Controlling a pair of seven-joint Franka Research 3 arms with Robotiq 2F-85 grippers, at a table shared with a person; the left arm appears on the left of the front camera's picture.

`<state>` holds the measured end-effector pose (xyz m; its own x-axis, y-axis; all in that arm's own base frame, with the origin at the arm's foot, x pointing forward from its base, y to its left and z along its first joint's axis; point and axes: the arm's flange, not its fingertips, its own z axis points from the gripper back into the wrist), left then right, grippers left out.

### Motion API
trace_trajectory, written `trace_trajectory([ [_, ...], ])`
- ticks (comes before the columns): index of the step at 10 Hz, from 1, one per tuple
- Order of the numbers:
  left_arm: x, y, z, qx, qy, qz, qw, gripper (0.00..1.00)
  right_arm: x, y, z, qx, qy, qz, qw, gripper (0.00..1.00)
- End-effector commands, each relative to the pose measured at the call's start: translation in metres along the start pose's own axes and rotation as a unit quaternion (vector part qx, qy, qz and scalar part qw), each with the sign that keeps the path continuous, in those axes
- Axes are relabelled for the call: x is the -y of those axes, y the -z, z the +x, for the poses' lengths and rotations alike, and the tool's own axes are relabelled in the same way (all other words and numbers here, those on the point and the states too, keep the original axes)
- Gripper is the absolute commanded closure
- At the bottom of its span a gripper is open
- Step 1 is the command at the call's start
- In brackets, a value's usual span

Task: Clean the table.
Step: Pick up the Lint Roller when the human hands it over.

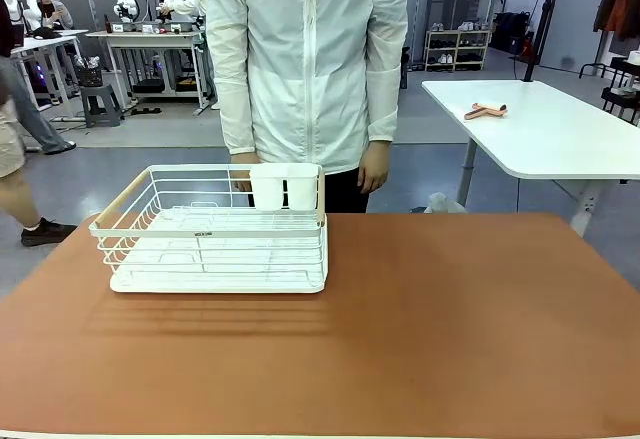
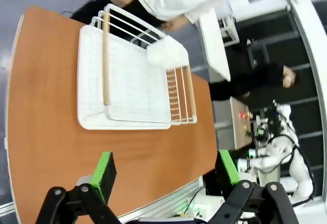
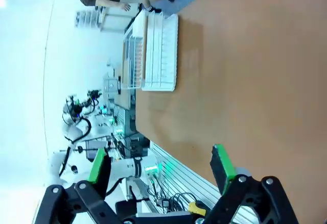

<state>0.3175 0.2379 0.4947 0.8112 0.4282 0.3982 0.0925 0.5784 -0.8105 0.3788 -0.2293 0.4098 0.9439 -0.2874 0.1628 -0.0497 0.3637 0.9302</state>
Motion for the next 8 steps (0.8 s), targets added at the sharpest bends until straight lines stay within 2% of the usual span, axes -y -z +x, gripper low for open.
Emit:
trace_trajectory([
  [1, -0.007, 0.005, -0.009, 0.010, -0.015, 0.000, 1.000, 0.00, -0.004, 0.020, 0.004, -0.002, -0.022, 0.002, 1.000, 0.00],
  [3, -0.018, -0.002, -0.005, 0.039, -0.042, 0.000, 0.998, 0.00, -0.013, 0.032, 0.007, -0.025, -0.060, -0.010, 0.998, 0.00],
  [4, -0.014, -0.009, -0.008, 0.017, -0.025, 0.008, 1.000, 0.00, 0.001, 0.010, 0.003, -0.007, -0.007, -0.002, 1.000, 0.00],
  [8, -0.014, -0.009, -0.008, 0.017, -0.025, 0.008, 1.000, 0.00, 0.001, 0.010, 0.003, -0.007, -0.007, -0.002, 1.000, 0.00],
])
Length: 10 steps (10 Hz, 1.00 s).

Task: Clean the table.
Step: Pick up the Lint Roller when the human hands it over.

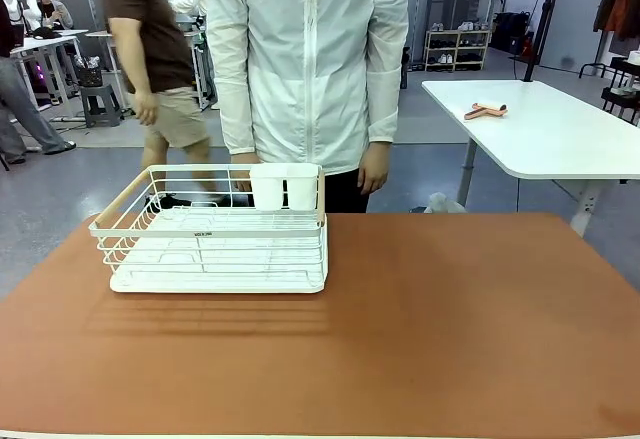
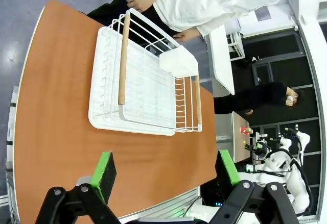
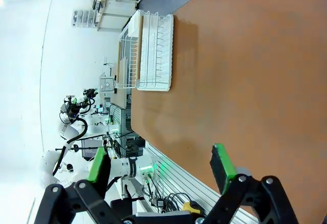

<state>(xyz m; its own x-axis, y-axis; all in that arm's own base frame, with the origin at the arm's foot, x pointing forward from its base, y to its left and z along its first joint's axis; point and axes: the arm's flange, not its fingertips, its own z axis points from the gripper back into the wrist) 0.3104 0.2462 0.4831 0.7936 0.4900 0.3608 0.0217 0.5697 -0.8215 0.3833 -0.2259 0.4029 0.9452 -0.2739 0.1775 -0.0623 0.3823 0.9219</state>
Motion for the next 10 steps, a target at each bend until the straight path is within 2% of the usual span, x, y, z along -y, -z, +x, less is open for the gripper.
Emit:
trace_trajectory([
  [1, -0.0002, -0.0038, -0.0010, -0.001, 0.008, -0.008, 1.000, 0.00, -0.0039, 0.0030, 0.0006, -0.003, 0.002, 0.005, 1.000, 0.00],
  [10, -0.0002, -0.0038, -0.0010, -0.001, 0.008, -0.008, 1.000, 0.00, -0.0039, 0.0030, 0.0006, -0.003, 0.002, 0.005, 1.000, 0.00],
])
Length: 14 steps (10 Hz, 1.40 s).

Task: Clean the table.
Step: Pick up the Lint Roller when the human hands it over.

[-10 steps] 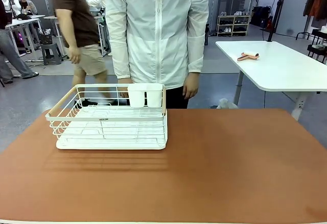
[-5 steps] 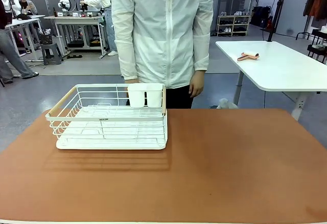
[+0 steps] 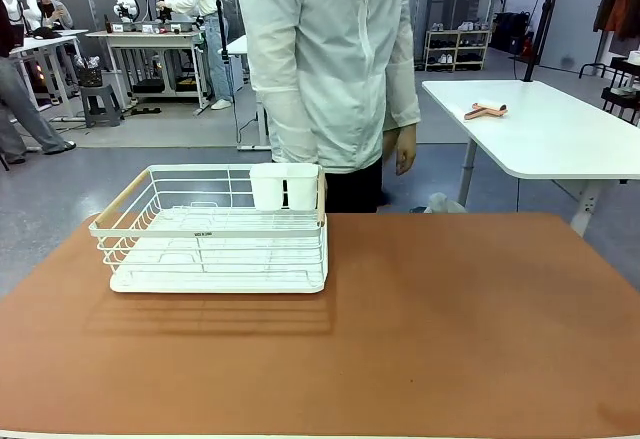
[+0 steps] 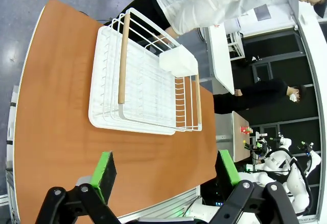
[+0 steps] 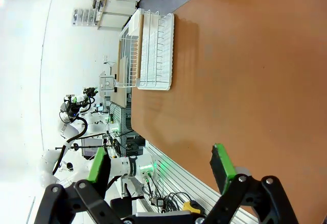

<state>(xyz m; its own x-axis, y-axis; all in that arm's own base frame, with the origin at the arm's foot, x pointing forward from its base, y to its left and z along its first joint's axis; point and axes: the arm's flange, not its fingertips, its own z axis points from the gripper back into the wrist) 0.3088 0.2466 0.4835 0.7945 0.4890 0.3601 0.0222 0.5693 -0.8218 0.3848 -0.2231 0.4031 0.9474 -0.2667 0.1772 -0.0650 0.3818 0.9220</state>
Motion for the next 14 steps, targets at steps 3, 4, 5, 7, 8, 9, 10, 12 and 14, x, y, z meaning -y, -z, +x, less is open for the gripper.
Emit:
trace_trajectory([
  [3, -0.0004, -0.0024, -0.0001, 0.000, 0.008, -0.008, 1.000, 0.00, -0.0028, 0.0001, -0.0001, 0.001, 0.003, 0.005, 1.000, 0.00],
  [4, -0.0004, -0.0024, -0.0001, 0.000, 0.008, -0.008, 1.000, 0.00, -0.0028, 0.0001, -0.0001, 0.001, 0.003, 0.005, 1.000, 0.00],
  [5, -0.0004, -0.0024, -0.0001, 0.000, 0.008, -0.008, 1.000, 0.00, -0.0028, 0.0001, -0.0001, 0.001, 0.003, 0.005, 1.000, 0.00],
  [7, -0.0004, -0.0024, -0.0001, 0.000, 0.008, -0.008, 1.000, 0.00, -0.0028, 0.0001, -0.0001, 0.001, 0.003, 0.005, 1.000, 0.00],
  [8, -0.0004, -0.0024, -0.0001, 0.000, 0.008, -0.008, 1.000, 0.00, -0.0028, 0.0001, -0.0001, 0.001, 0.003, 0.005, 1.000, 0.00],
  [9, -0.0004, -0.0024, -0.0001, 0.000, 0.008, -0.008, 1.000, 0.00, -0.0028, 0.0001, -0.0001, 0.001, 0.003, 0.005, 1.000, 0.00],
  [10, -0.0004, -0.0024, -0.0001, 0.000, 0.008, -0.008, 1.000, 0.00, -0.0028, 0.0001, -0.0001, 0.001, 0.003, 0.005, 1.000, 0.00],
  [12, -0.0004, -0.0024, -0.0001, 0.000, 0.008, -0.008, 1.000, 0.00, -0.0028, 0.0001, -0.0001, 0.001, 0.003, 0.005, 1.000, 0.00],
  [14, -0.0004, -0.0024, -0.0001, 0.000, 0.008, -0.008, 1.000, 0.00, -0.0028, 0.0001, -0.0001, 0.001, 0.003, 0.005, 1.000, 0.00],
])
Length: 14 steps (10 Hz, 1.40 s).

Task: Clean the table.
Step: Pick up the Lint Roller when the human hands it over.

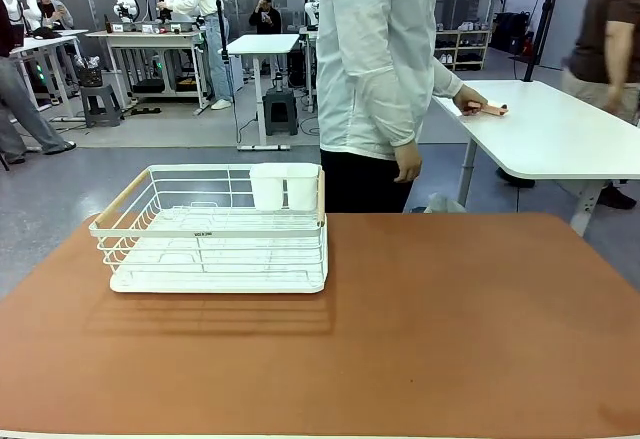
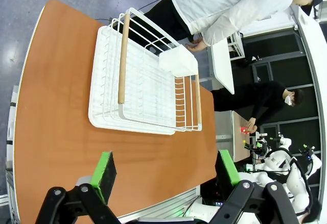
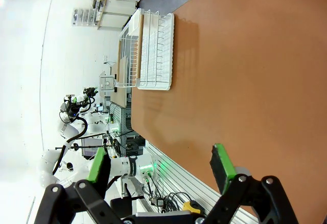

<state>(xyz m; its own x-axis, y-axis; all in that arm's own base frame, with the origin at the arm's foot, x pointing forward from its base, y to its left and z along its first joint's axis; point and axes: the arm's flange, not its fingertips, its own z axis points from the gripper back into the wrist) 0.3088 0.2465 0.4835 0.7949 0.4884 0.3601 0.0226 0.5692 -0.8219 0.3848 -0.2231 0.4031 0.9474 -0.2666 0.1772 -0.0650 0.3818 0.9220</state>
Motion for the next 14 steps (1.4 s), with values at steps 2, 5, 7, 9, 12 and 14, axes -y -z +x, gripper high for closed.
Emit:
trace_trajectory([
  [2, -0.0005, -0.0025, 0.0000, 0.000, 0.008, -0.008, 1.000, 0.00, -0.0028, 0.0001, -0.0001, 0.001, 0.003, 0.005, 1.000, 0.00],
  [5, -0.0005, -0.0025, 0.0000, 0.000, 0.008, -0.008, 1.000, 0.00, -0.0028, 0.0001, -0.0001, 0.001, 0.003, 0.005, 1.000, 0.00],
  [7, -0.0005, -0.0025, 0.0000, 0.000, 0.008, -0.008, 1.000, 0.00, -0.0028, 0.0001, -0.0001, 0.001, 0.003, 0.005, 1.000, 0.00],
  [9, -0.0005, -0.0025, 0.0000, 0.000, 0.008, -0.008, 1.000, 0.00, -0.0028, 0.0001, -0.0001, 0.001, 0.003, 0.005, 1.000, 0.00],
  [12, -0.0005, -0.0025, 0.0000, 0.000, 0.008, -0.008, 1.000, 0.00, -0.0028, 0.0001, -0.0001, 0.001, 0.003, 0.005, 1.000, 0.00],
  [14, -0.0005, -0.0025, 0.0000, 0.000, 0.008, -0.008, 1.000, 0.00, -0.0028, 0.0001, -0.0001, 0.001, 0.003, 0.005, 1.000, 0.00],
])
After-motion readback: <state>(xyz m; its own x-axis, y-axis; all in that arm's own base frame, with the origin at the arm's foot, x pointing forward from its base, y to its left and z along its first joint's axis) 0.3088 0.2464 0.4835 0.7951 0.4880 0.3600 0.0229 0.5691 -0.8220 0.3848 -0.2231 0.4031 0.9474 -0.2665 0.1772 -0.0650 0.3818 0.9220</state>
